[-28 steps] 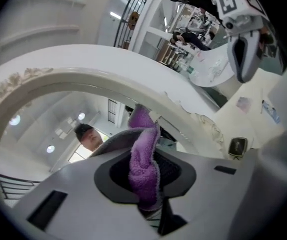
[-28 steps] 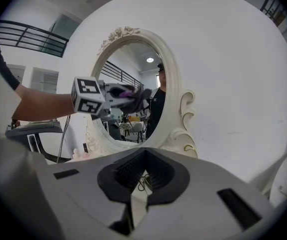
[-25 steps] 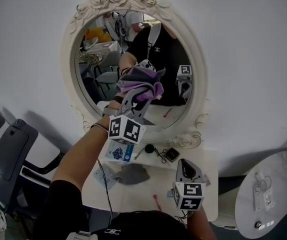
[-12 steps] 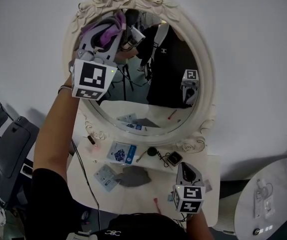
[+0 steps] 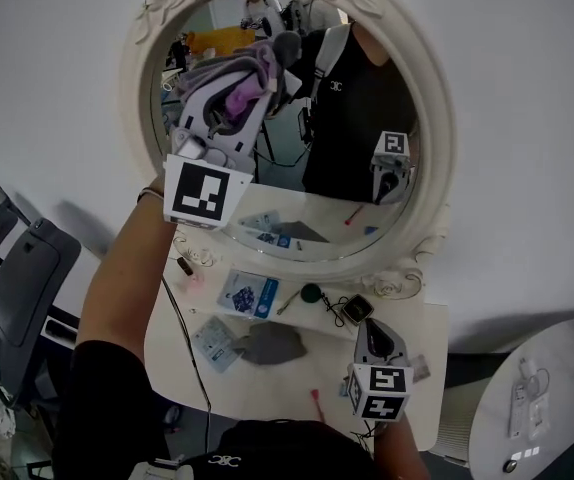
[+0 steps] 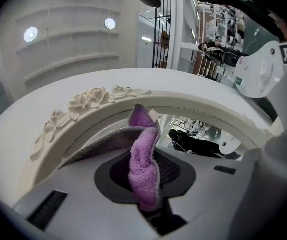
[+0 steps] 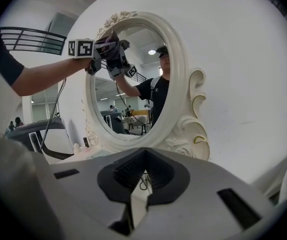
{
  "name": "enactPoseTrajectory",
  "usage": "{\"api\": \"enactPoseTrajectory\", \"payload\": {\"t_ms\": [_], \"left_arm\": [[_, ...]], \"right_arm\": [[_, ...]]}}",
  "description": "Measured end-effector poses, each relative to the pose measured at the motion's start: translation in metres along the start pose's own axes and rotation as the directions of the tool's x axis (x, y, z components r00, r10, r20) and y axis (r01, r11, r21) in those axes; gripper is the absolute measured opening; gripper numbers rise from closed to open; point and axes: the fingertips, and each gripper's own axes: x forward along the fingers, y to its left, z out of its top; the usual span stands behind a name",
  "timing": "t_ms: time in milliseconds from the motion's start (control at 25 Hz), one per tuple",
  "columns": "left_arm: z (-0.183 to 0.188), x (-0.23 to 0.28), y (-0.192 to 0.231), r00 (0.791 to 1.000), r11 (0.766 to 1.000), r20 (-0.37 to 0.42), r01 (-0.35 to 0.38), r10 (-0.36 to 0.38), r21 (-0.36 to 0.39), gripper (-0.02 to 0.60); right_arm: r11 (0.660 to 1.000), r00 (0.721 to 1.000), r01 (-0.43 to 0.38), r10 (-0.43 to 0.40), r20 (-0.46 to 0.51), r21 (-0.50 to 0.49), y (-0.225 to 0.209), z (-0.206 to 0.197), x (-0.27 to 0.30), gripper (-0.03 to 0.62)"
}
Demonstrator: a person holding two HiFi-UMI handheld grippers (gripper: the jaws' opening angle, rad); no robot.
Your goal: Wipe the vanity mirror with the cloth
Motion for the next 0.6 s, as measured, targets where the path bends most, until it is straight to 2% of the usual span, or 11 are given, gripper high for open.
{"api": "enactPoseTrajectory", "payload": {"t_ms": [160,400,520,600], "left_arm": [[-0.023,-0.019,-0.044,0.997,0.997,-0.037,0.07,-0.068,0.035,0.071],[-0.058,-0.045,-0.116,0.984,0.987,-0.078,0.16,-0.161,-0.024,0.071],[-0.076,-0.059,-0.156,0.964,0.97,-0.117,0.242,-0.24,-0.001,0.071],[-0.092,-0.072,-0.186,0.938,0.947,-0.152,0.319,-0.31,0.04,0.071]], "right_arm": [[1.0,1.0,-0.015,0.014,-0.009,-0.007,0.007,-0.004,0.005,0.004],[0.999,1.0,-0.026,0.026,-0.015,-0.025,0.017,-0.005,0.003,0.005],[0.999,1.0,-0.023,0.022,-0.012,-0.033,0.02,-0.004,-0.002,0.005],[0.999,1.0,-0.016,0.016,-0.007,-0.036,0.019,-0.003,-0.006,0.005]]}}
